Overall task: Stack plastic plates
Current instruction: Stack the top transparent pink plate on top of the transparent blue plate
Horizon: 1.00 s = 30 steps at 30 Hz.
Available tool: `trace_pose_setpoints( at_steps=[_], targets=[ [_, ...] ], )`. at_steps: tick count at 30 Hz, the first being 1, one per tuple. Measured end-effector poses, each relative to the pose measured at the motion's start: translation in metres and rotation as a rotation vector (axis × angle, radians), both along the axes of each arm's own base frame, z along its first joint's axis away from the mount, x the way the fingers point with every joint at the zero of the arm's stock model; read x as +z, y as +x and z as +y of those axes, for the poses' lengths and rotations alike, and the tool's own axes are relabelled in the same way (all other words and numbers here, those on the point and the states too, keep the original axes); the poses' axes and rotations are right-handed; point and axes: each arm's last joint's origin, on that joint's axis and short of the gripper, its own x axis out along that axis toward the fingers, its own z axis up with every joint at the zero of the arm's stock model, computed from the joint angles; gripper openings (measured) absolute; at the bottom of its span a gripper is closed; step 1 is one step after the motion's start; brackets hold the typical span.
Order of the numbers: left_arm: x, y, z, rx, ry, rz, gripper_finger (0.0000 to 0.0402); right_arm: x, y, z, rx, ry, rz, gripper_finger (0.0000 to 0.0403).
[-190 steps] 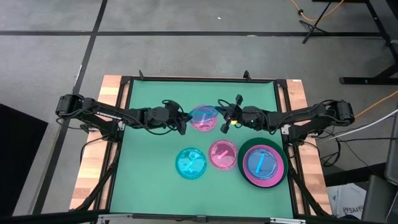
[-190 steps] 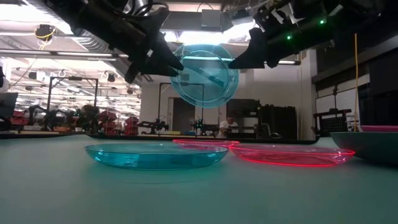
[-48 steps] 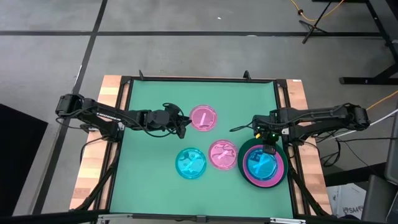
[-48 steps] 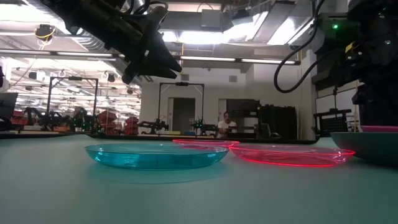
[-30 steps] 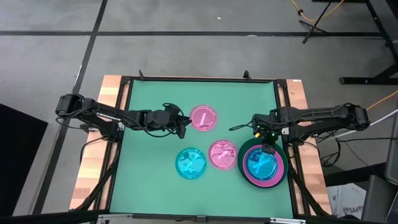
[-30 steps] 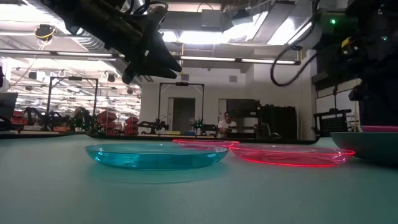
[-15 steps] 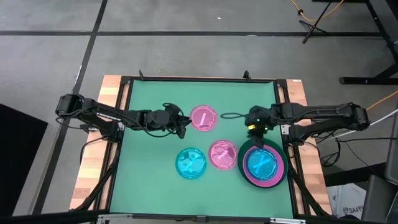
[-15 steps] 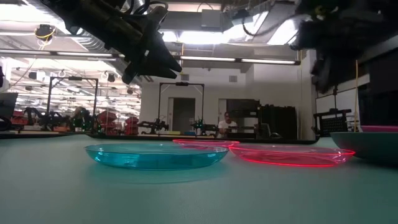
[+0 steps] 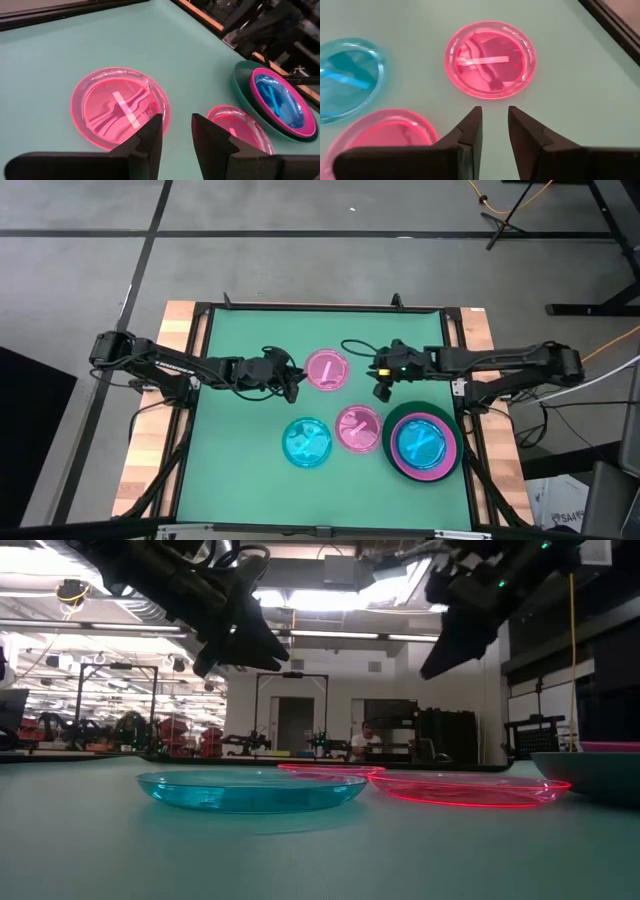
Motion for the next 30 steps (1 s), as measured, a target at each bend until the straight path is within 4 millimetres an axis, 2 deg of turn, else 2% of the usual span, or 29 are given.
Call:
trace_pose_setpoints(
  at_steps=[5, 12, 21, 30],
  targets=[
    [-0.002, -0.001, 0.0, 0.002, 0.001, 0.023, 0.0098, -0.018, 0.02, -0.012, -0.042, 0.0, 0.002, 0.0083],
    [-0.003, -0.001, 0.0, 0.002, 0.001, 0.03, 0.0098, -0.041, 0.041, -0.045, -0.089, 0.062, -0.043, 0.0083],
    [-0.003, -0.002, 0.0, 0.003, 0.001, 0.036, 0.0098, -0.072, 0.048, -0.078, -0.16, 0.117, 0.003, 0.0083],
    [-0.003, -0.002, 0.0, 0.003, 0.002, 0.036, 0.0098, -0.094, 0.051, -0.084, -0.172, 0.145, 0.07, 0.0083]
  ],
)
